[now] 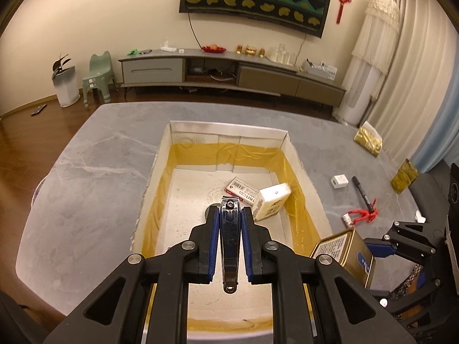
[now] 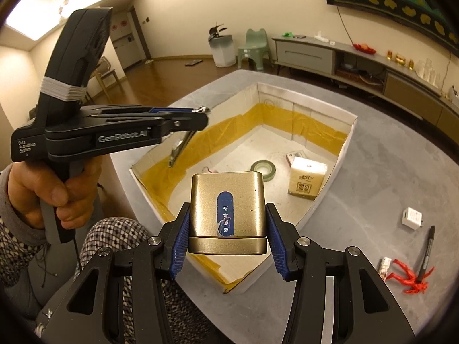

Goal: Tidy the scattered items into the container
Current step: 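Carry the gold tin and nail clipper with both tools over the white box, then open the left tool and right tool to drop clipper and tin into the box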

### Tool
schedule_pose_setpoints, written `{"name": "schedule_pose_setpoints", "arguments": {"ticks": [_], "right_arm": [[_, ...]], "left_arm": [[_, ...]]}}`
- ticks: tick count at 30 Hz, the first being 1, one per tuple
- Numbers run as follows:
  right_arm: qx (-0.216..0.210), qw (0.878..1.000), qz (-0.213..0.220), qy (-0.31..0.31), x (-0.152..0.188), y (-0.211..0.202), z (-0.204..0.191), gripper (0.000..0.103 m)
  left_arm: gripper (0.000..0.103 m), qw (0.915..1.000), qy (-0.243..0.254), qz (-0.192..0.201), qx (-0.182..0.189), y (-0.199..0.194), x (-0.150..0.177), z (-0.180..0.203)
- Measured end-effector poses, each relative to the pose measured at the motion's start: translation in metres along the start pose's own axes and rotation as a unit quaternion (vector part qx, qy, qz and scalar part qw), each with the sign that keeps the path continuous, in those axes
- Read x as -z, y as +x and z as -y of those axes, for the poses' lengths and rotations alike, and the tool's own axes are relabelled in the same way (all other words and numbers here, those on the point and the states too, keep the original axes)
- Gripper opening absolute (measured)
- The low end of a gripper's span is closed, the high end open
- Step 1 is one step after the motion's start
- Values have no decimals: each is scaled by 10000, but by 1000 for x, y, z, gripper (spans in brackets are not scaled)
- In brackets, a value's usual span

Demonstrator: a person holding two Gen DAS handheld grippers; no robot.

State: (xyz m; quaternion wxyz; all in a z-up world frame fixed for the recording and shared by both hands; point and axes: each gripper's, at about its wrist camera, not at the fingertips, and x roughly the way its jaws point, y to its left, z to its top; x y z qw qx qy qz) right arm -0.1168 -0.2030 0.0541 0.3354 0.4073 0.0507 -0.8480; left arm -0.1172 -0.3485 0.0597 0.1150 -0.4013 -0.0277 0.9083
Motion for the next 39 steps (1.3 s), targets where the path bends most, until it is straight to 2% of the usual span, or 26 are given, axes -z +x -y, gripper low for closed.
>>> {"name": "schedule_pose_setpoints", "arguments": {"ticks": [14,21,29,39], "right_arm": [[-130,9993,-337,-121,-17,44,-1,52],[-73,9981,-573,-204,-19,64,-5,52],[50,9973,-686,-259,-27,75,-3,52],[132,9963,-808,-271,-32,85,-4,52]], "left_arm": [[16,9978,174,-641,-42,57,-21,-7],[16,9954,323,-865,-254,79,-27,-10],[16,9924,536,-996,-477,100,-36,-12],[16,9913,502,-1055,-608,122,-45,-23]]}}
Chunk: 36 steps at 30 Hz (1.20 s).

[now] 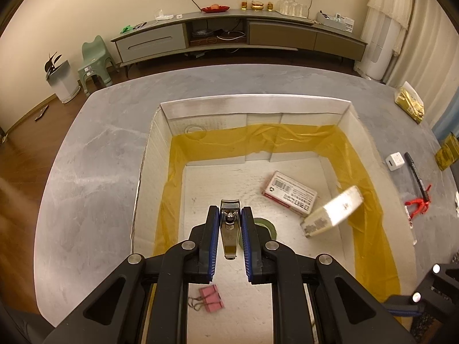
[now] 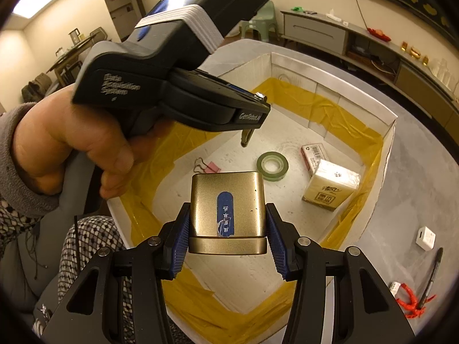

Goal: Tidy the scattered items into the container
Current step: 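Open the left tool and right tool to drop clipper and tin into the box, then withdraw both open tools and move them toward the glass vial and red figure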

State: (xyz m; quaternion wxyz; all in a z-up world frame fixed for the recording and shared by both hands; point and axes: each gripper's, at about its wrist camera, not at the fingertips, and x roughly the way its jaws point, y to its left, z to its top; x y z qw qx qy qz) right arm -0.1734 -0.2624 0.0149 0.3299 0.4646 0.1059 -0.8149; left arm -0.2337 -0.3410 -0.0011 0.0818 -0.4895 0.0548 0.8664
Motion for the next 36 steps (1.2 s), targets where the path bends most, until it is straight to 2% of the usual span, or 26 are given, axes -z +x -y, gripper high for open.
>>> {"name": "schedule_pose_setpoints", "arguments": {"ticks": [5,6,7,9,14,36], "right_arm": [[-158,9993,-129,323,-1,7,12,53],[-165,9990,-172,379,-1,8,14,54],[-157,9988,-201,419,-1,10,16,54],[-139,9986,-206,474,1,9,20,54],[-251,9978,-140,604,2,2,25,54],[-536,9950,192,818,34,-43,18,54]], "left_arm": [[17,9999,-89,-54,-2,14,-8,-6],[24,9999,-116,-70,-14,17,-9,-8],[38,9998,-155,-62,-69,18,-10,-10],[53,9995,-259,67,-145,17,-11,-14],[53,9991,-348,204,-104,11,-10,-19],[53,9997,-160,164,-104,-34,16,5]]}}
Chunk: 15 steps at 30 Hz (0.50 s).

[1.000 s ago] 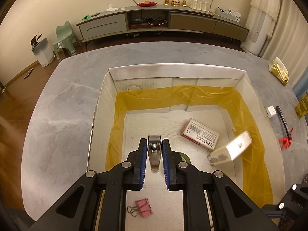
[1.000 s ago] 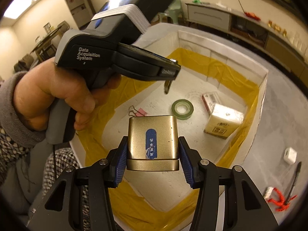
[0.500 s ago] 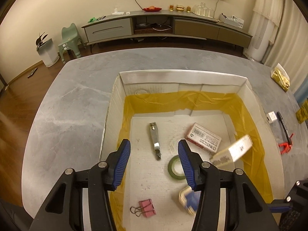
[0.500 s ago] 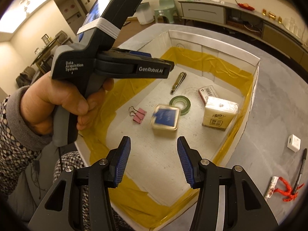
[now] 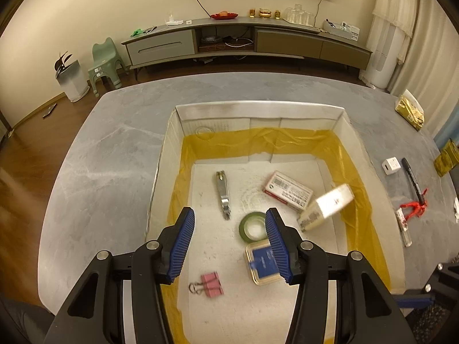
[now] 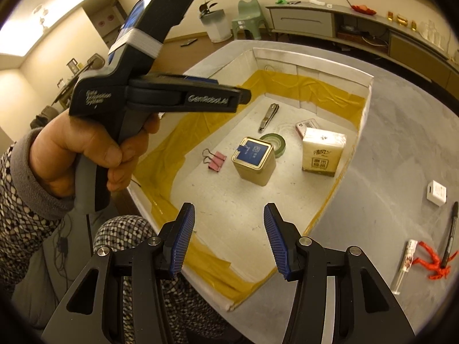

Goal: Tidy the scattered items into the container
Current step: 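Withdraw both open tools and move them toward the glass vial and red figure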

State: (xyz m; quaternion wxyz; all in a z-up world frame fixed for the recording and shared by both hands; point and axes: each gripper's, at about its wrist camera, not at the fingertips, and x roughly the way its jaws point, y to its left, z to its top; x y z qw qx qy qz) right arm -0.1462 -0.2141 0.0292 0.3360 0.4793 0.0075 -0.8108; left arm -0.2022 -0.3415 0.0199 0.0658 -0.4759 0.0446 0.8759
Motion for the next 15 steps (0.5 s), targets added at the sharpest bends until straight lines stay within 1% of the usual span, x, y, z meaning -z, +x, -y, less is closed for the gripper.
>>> {"name": "schedule_pose_setpoints", "arguments": {"ticks": [9,15], "right_arm": [[-183,9986,388,304,20,-28,14,54],[-345,9982,449,183,29,-37,9,54]], "left_arm": [[53,9998,132,-133,79,-24,26,22],[53,9995,220,-158,137,-38,37,38]]}}
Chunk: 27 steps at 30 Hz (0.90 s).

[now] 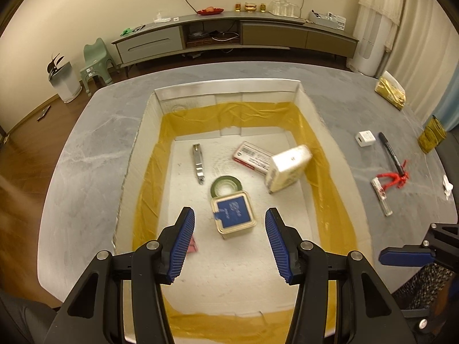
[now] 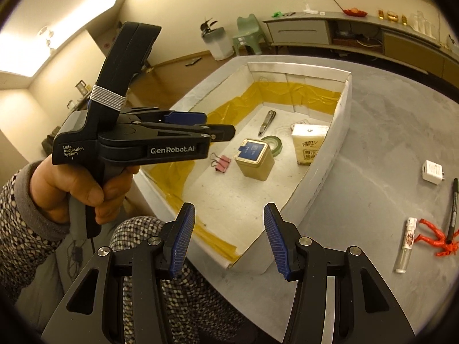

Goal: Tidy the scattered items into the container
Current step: 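Withdraw both open tools and move them toward the glass vial and red figure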

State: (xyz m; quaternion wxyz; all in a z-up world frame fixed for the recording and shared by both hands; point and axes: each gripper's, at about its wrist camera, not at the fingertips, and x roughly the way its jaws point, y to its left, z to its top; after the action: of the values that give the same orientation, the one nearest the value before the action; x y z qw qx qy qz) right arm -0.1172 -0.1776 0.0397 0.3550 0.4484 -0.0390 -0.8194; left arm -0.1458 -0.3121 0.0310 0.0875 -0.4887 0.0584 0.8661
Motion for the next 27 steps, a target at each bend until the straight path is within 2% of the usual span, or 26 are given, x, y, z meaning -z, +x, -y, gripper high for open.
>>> {"name": "schedule_pose_setpoints", "arguments": {"ticks": [13,17,27], "right_arm": [[-220,9992,167,-273,20,-19,-7,54],[-243,9992,205,-236,27,-25,-1,54],[-166,9995,274,77,44,-39,29,54]], "left_arm": [[53,9999,18,28,122,-33,25,35],[53,9998,8,58,193,-43,34,46],[53,9990,353,89,269,-60,46,96]]}}
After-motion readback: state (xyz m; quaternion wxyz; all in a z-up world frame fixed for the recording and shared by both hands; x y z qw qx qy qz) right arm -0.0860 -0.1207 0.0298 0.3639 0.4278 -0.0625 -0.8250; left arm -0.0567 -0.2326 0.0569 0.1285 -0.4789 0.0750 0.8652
